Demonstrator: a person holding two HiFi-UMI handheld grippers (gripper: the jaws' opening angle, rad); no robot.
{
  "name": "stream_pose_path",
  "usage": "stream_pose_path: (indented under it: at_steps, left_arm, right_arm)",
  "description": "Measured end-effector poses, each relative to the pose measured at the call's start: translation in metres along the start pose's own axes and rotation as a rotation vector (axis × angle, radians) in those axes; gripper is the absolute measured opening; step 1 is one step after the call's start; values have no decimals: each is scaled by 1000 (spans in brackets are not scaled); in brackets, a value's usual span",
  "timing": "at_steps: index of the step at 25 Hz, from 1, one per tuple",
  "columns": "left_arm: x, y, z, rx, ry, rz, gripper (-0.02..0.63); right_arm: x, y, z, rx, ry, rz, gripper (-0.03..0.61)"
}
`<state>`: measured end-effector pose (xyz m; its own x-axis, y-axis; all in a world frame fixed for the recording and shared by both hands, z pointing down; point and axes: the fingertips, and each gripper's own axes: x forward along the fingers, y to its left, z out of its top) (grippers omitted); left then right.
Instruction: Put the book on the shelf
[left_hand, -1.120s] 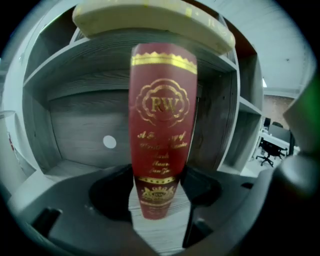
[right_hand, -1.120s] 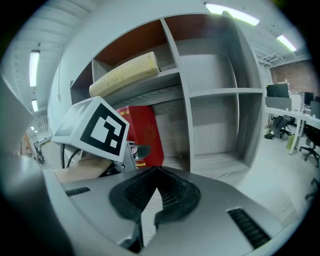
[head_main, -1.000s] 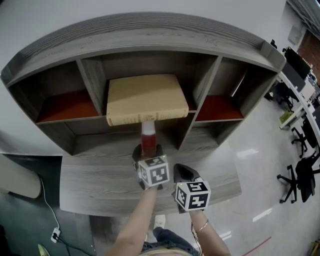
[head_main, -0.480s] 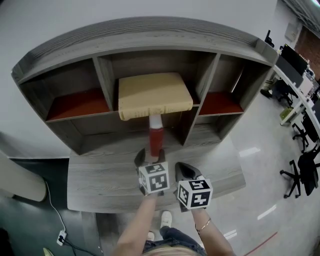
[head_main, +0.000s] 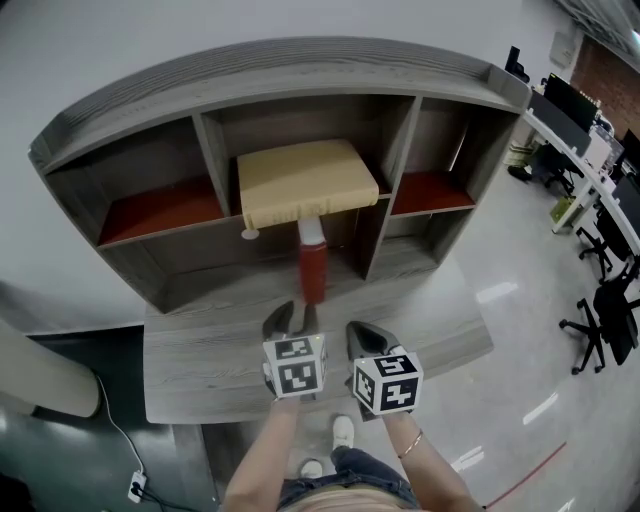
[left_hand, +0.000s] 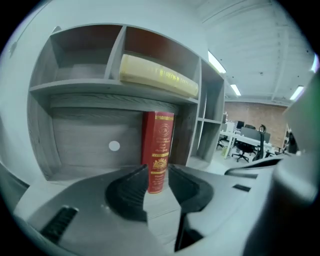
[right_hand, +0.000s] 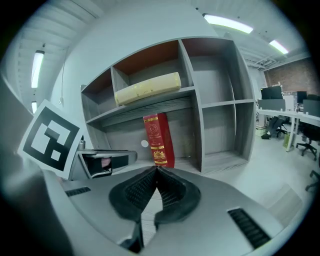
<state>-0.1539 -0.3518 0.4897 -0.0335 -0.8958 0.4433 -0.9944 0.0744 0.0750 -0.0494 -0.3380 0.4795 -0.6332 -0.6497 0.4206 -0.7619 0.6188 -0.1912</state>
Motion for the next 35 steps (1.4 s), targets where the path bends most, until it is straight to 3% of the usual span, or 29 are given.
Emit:
stream_pose_path:
  at_steps: [6, 9, 17, 35]
  left_arm:
    - [-33, 5, 1, 32, -55, -52, 33]
    - [-49, 5, 0, 55, -72, -84, 15]
    - [-90, 4, -3, 61, -98, -182, 12]
    - [-145, 17, -15, -4, -114, -271, 12]
  right_arm:
    - [-15, 20, -4, 8, -32, 12, 9]
    - [-23, 30, -5, 18, -58, 24, 9]
    - [-48, 50, -6, 27, -114, 44, 9]
    - [-75, 96, -11, -14, -151, 79, 8]
